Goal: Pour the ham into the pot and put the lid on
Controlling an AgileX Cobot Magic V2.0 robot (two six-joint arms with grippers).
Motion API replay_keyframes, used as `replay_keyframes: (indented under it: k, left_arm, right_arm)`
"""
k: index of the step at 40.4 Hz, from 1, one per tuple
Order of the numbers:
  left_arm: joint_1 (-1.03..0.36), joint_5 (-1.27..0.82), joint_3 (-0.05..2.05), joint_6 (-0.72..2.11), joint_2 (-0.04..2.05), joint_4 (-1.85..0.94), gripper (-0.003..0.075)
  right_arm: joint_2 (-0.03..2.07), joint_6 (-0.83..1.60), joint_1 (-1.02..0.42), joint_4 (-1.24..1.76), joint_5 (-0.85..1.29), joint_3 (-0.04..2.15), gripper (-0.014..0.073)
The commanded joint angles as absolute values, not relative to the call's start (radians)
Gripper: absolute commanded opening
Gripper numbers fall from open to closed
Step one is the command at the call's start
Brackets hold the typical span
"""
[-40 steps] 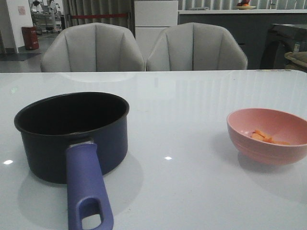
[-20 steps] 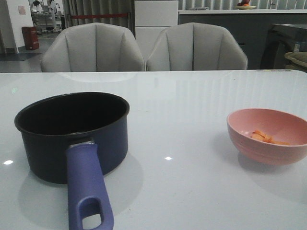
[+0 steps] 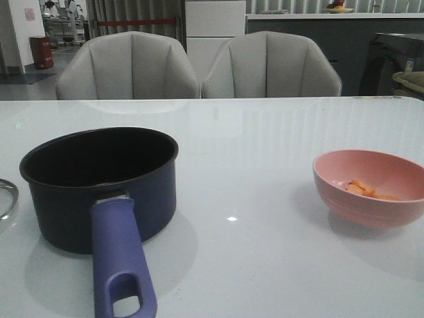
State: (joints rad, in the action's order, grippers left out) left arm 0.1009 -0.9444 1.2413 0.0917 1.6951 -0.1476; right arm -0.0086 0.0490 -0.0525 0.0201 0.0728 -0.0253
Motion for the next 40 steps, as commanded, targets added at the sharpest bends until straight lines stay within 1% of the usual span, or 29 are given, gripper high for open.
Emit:
replay_keyframes:
  k: [1, 10, 16, 23, 33, 40]
  left_arm:
    - [0.091, -0.896, 1.235, 0.092, 1.566, -0.164, 0.0557]
    - [0.077, -0.827, 1.123, 0.092, 1.346, -0.168, 0.0501]
    - [0.003, -0.708, 1.002, 0.092, 1.146, -0.116, 0.0459]
    - [-0.068, -0.673, 0.878, 0.092, 0.924, -0.089, 0.0420]
    - [-0.071, -0.586, 0.698, 0.092, 0.570, -0.091, 0.0353]
    - [-0.076, -0.517, 0.565, 0.092, 0.387, -0.095, 0.0318]
  right_arm:
    - [-0.029, 0.048, -0.048, 0.009, -0.010, -0.036, 0.0150]
    - [-0.029, 0.048, -0.048, 0.009, -0.010, -0.036, 0.0150]
    - [-0.029, 0.048, -0.048, 0.009, -0.010, -0.036, 0.0150]
    - [-0.029, 0.048, -0.048, 0.009, -0.010, -0.036, 0.0150]
    - [-0.029, 0.048, -0.048, 0.009, -0.010, -0.036, 0.0150]
    - [-0.029, 0.048, -0.048, 0.009, -0.010, -0.036, 0.0150]
